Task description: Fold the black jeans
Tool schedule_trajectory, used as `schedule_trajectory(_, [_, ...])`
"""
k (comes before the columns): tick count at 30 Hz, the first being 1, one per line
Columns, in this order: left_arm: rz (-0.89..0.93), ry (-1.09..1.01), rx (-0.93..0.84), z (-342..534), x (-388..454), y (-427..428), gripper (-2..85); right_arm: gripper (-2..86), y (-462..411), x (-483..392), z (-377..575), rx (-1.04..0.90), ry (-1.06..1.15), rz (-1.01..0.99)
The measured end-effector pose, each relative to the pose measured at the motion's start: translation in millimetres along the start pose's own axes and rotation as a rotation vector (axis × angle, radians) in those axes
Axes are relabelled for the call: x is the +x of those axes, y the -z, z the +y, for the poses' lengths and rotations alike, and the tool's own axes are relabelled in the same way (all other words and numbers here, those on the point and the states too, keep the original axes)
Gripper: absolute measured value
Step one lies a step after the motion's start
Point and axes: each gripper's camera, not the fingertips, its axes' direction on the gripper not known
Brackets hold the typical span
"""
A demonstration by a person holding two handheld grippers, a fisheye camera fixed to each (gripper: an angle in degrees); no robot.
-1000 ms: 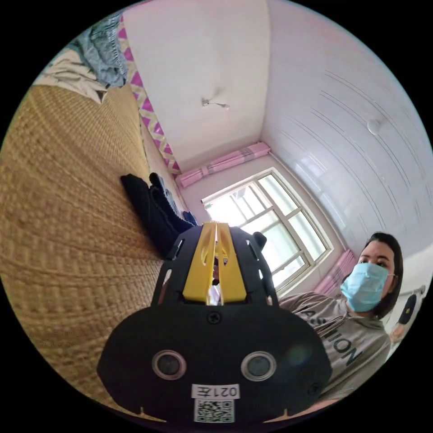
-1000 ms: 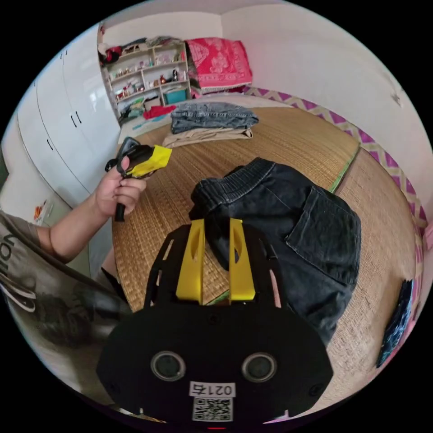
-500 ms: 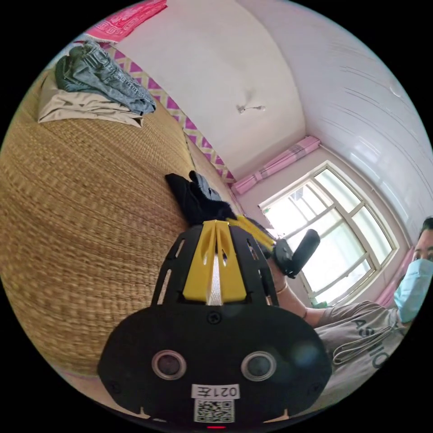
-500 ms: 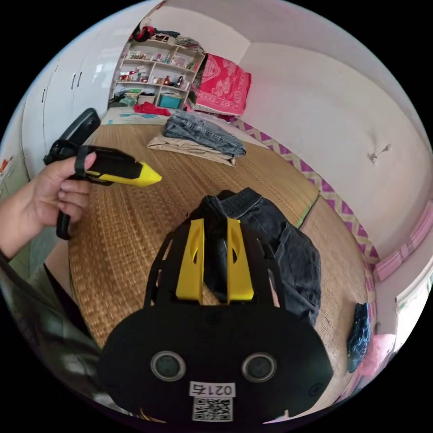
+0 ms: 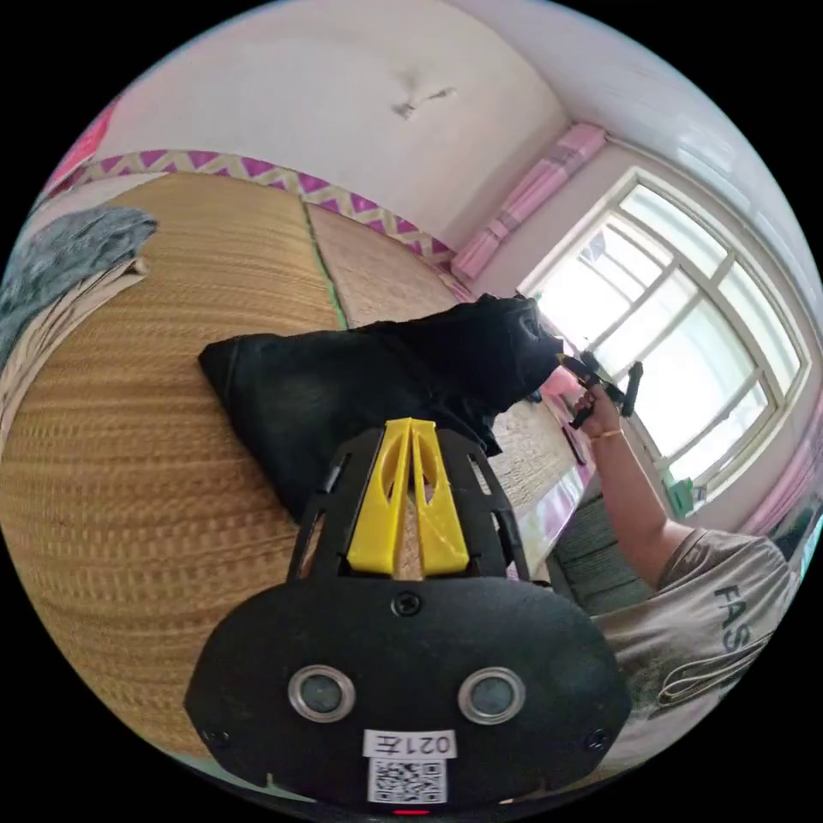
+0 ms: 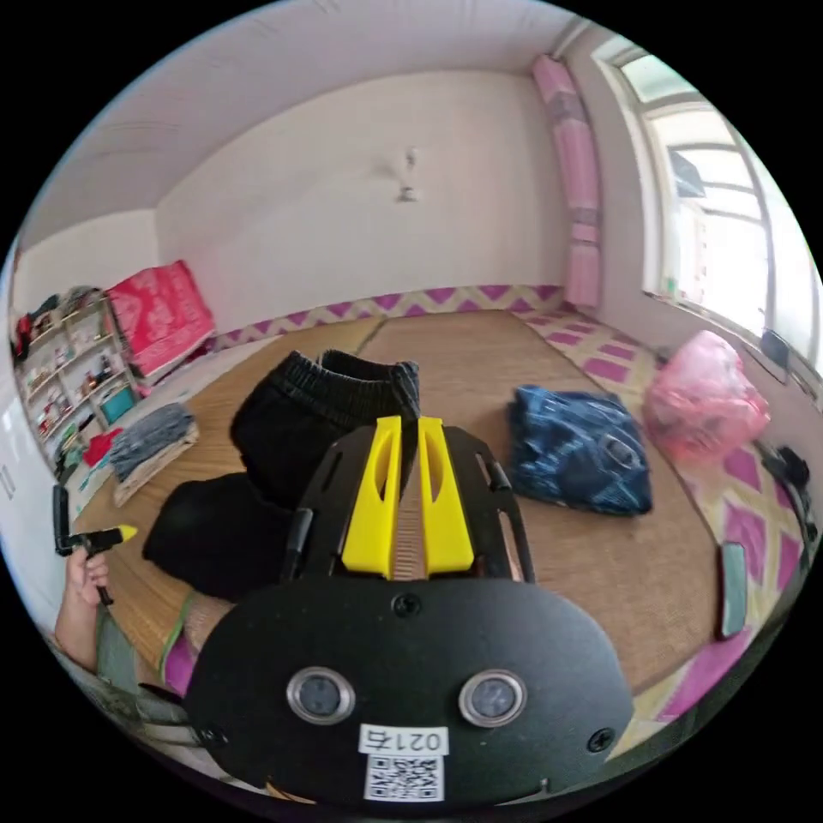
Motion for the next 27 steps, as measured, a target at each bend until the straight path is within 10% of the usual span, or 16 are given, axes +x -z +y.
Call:
schedule_trajectory(8, [-0.320, -0.146, -0.271, -61, 34, -114, -1.0, 4.0, -118, 335, 83, -0.312, -0.321, 0.109])
schedule_trajectory(22, [0.067, 0.012, -0.406, -109, -74, -111, -1.0, 1.1, -82, 386, 128, -0.188, -0.532, -0.092])
schedule_trajectory(27, [0.066, 0.002, -0.408, -114, -77, -107, -0.9, 2.5, -71, 232, 56, -0.067, 0.012, -0.027])
